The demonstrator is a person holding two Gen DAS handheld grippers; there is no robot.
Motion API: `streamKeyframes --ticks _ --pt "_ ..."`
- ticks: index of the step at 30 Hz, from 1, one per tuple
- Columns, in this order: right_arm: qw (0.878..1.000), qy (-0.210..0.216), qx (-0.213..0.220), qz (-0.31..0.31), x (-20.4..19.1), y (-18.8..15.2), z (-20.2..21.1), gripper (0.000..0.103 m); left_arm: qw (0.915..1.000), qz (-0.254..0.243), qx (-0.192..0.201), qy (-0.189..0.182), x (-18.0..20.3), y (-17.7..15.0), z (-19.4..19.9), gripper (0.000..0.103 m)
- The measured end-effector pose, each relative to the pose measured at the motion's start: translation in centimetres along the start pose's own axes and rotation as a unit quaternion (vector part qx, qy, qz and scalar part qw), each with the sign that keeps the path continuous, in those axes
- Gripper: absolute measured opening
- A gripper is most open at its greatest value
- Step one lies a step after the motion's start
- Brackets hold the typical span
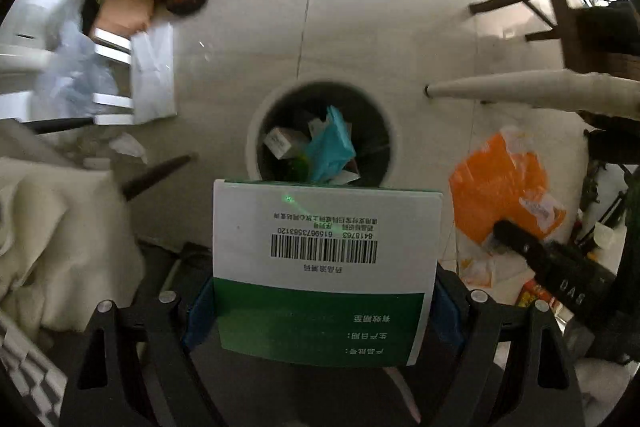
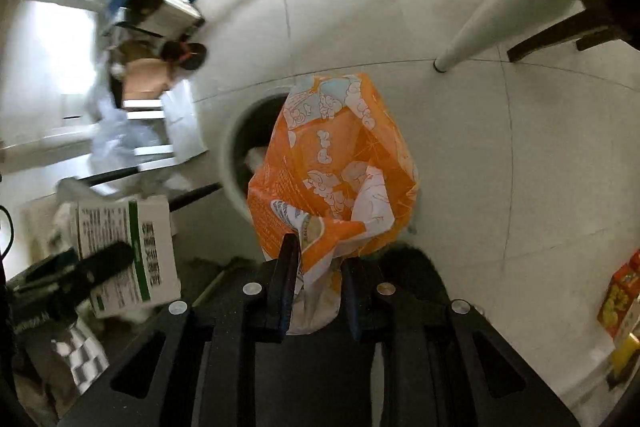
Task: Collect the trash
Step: 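Carry both items over the bin and open both tools to drop them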
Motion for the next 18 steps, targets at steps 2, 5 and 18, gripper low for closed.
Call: streamKeyframes --ticks 2,5,18 --pt "1.000 -0.005 -0.006 0.005 0.3 1.6 -2.9 0.022 0.9999 0.008 -0.012 -0.007 -0.9 0.8 -3.3 0.086" --pt "1.000 -0.014 -0.020 0.017 0.5 3.5 -7.1 0.023 0.9993 0.013 -0.031 -0.017 -2.2 1.7 -7.0 0.087" --pt "0.997 -0.053 -0.035 0.047 1.7 3.7 -11.9 0.100 0.9983 -0.004 -0.043 0.040 -4.8 1.0 -9.8 0.103"
Point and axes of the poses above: each gripper's, at about its wrist camera, not at the fingertips, and z roughly against the way its jaws point, x to its right, y to its top, the point moved 7 cm from there along -z, roughly the way its jaws point, and after that the axes turned 4 degrees about y, right-handed, at the moved point
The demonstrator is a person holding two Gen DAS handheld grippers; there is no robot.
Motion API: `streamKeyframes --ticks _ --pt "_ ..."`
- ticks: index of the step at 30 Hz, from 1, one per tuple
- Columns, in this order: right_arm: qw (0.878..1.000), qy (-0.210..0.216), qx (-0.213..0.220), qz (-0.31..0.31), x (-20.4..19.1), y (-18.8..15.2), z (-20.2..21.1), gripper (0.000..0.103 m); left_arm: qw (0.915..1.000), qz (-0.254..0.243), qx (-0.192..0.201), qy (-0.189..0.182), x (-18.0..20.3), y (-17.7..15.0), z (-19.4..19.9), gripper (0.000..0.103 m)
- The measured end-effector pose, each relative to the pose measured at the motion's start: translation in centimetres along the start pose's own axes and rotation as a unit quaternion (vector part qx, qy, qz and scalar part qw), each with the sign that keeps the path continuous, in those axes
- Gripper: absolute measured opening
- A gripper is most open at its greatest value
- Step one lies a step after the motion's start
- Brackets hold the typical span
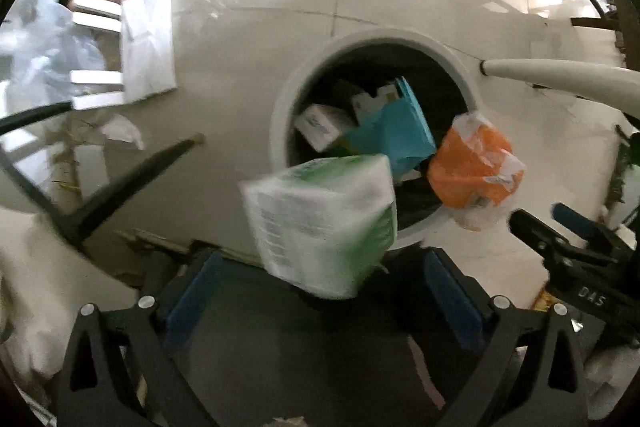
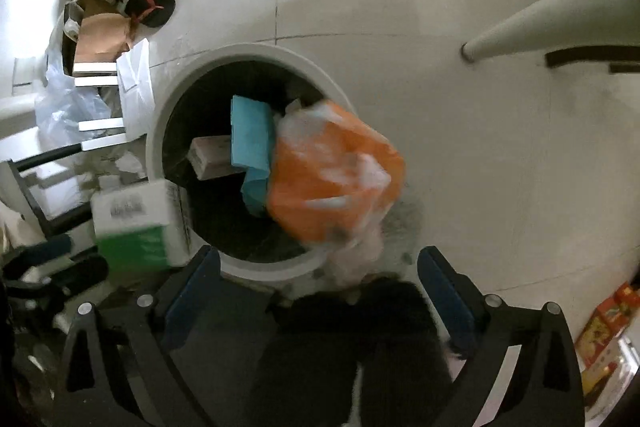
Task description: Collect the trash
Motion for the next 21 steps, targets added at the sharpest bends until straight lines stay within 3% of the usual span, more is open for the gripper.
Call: streamKeyframes --ticks 6,10,17,21 --pt "0.999 -0.019 0.034 0.000 0.0 -1.9 7.4 0.100 0.9971 0.001 0.046 0.060 0.5 -2.3 6.4 0.103" --pt "0.998 -0.024 0.050 0.006 -0.3 -3.9 13.7 0.100 0.9939 0.013 0.075 0.080 1.5 -4.5 11.6 0.103" --pt "0.997 -0.009 0.075 0.022 -1.0 -7.5 25.7 0.100 0.9900 0.006 0.120 0.073 4.3 -7.9 21.8 0.103" --pt "0.996 0.027 0.082 0.000 -1.6 -9.5 32.5 0.100 0.9888 -0.007 0.139 0.053 5.0 -9.6 27.5 0.103"
Point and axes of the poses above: each gripper's, at about its wrist camera, not at the fingertips, and z roughly against the way its jaws point, x to its right, y to its top, the point moved 7 cm from there along -z, roughly the way its jaws point, and after that the axes turned 4 degrees about y, right-handed, at the moved point
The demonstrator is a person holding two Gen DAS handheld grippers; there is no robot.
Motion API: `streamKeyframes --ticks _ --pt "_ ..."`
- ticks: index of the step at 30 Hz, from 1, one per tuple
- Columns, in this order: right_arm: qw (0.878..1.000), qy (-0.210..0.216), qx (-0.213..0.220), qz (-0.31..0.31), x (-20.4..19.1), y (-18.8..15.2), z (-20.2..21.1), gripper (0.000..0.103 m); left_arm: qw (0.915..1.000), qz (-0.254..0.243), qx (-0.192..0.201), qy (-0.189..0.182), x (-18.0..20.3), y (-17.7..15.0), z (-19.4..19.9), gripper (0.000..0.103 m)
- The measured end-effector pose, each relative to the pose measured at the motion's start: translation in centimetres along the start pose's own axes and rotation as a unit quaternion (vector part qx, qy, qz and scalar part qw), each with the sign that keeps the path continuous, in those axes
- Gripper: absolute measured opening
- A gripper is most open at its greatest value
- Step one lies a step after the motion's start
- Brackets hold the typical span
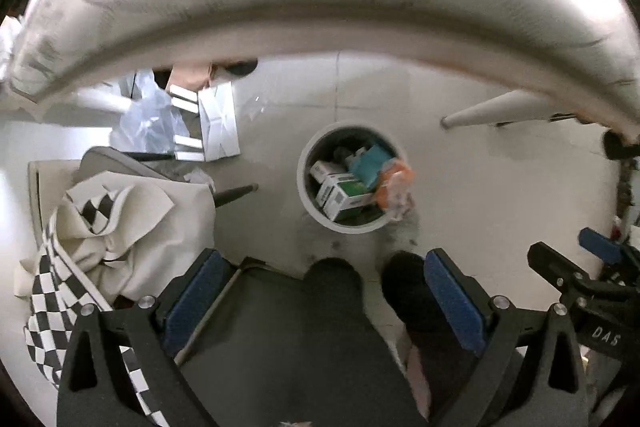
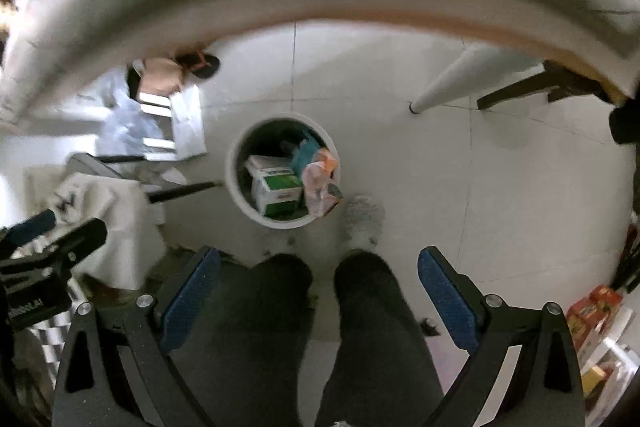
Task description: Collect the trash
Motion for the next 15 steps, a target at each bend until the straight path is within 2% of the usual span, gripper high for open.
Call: streamKeyframes --ticks 6,9,15 --pt "0.997 0.068 0.018 -0.026 -2.4 -1.4 11.7 0.100 0.9977 -0.023 0.035 -0.053 -0.7 -0.2 10.0 0.103" --pt "0.995 0.090 0.033 -0.027 -4.3 -2.5 16.8 0.100 0.9933 -0.036 0.052 -0.097 -1.3 -0.8 14.9 0.103" --pt "0.991 0.119 0.065 -0.022 -8.9 -6.0 24.8 0.100 0.9826 -0.059 0.068 -0.162 -1.9 -2.6 21.4 0.103"
Point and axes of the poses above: each gripper's, at about its wrist camera, not at the fingertips, and z roughly against the way its jaws point, x to its right, y to its top, the point moved 7 cm from there along -z, roughly the way its jaws point, and after that the axes turned 4 degrees about y, right-handed, at the moved point
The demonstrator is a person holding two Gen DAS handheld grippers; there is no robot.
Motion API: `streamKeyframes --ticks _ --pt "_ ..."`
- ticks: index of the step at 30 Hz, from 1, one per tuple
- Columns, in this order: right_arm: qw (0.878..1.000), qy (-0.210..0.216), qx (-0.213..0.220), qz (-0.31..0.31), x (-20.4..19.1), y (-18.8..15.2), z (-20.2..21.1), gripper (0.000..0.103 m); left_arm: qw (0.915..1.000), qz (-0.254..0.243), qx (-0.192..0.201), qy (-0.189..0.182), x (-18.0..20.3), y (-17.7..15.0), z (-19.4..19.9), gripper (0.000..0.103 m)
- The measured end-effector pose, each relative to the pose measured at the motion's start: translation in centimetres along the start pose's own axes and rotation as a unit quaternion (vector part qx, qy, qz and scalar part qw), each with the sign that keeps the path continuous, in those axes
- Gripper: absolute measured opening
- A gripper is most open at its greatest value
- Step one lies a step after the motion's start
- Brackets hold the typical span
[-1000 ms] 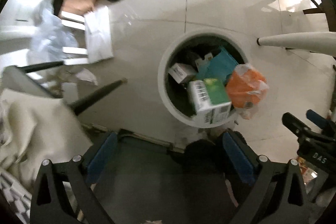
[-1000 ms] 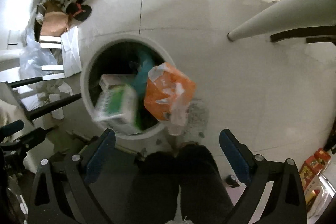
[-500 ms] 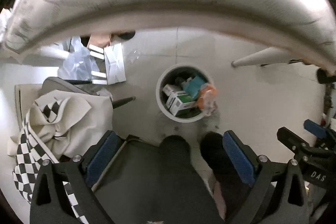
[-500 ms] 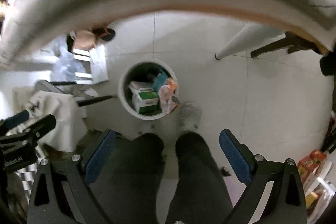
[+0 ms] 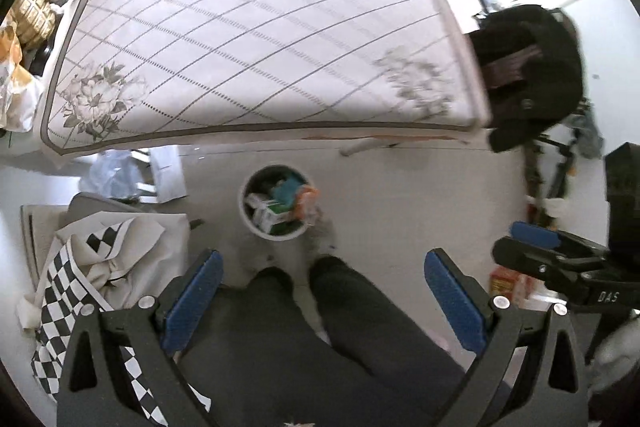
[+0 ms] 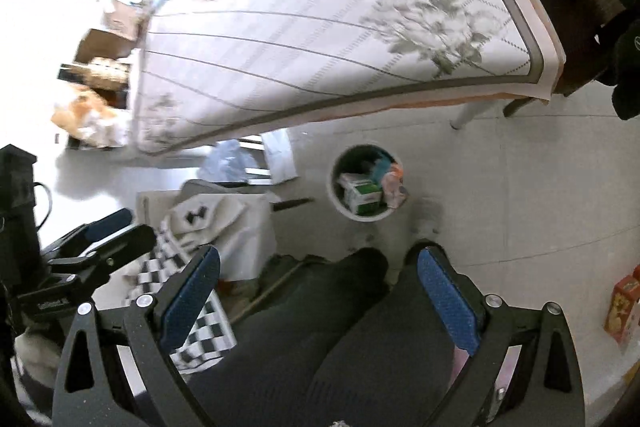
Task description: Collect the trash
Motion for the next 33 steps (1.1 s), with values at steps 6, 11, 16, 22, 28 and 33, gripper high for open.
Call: streamKeyframes --ticks 6,11,16,22,28,33 --pt "0.999 0.028 0.014 0.013 -4.5 -3.3 4.3 0.100 0.9988 -0.005 0.022 -0.044 0.9 -1.6 5.3 0.103" --pt "0.999 0.039 0.026 0.018 -6.2 -4.8 6.4 0.100 0.9975 -0.002 0.039 -0.059 1.0 -2.9 8.4 0.103" --pt "0.998 0.048 0.023 0.020 -6.9 -6.1 6.7 0.101 0.9962 0.010 0.058 -0.064 0.9 -3.6 10.2 0.103" --pt "0.998 0.054 0.021 0.021 -6.9 -6.8 6.3 0.103 0.9955 0.018 0.069 -0.063 0.9 -4.5 10.9 0.103" --pt "0.998 0.055 0.019 0.024 -6.7 -7.1 6.3 0.103 0.9954 0.026 0.070 -0.060 1.1 -5.0 11.0 0.103" --pt "0.998 0.054 0.021 0.025 -6.7 -7.1 6.3 0.103 0.9950 0.031 0.071 -0.063 1.4 -5.0 10.9 0.103"
Point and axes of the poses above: each gripper's, at about its wrist camera, not at the fingertips, and z roughly against the way its jaws point, x to its right, y to its top, the point moved 7 cm from there along -z, roughly the way its jaws point, and after that the axes turned 4 degrees about y, right-handed, at the moved point
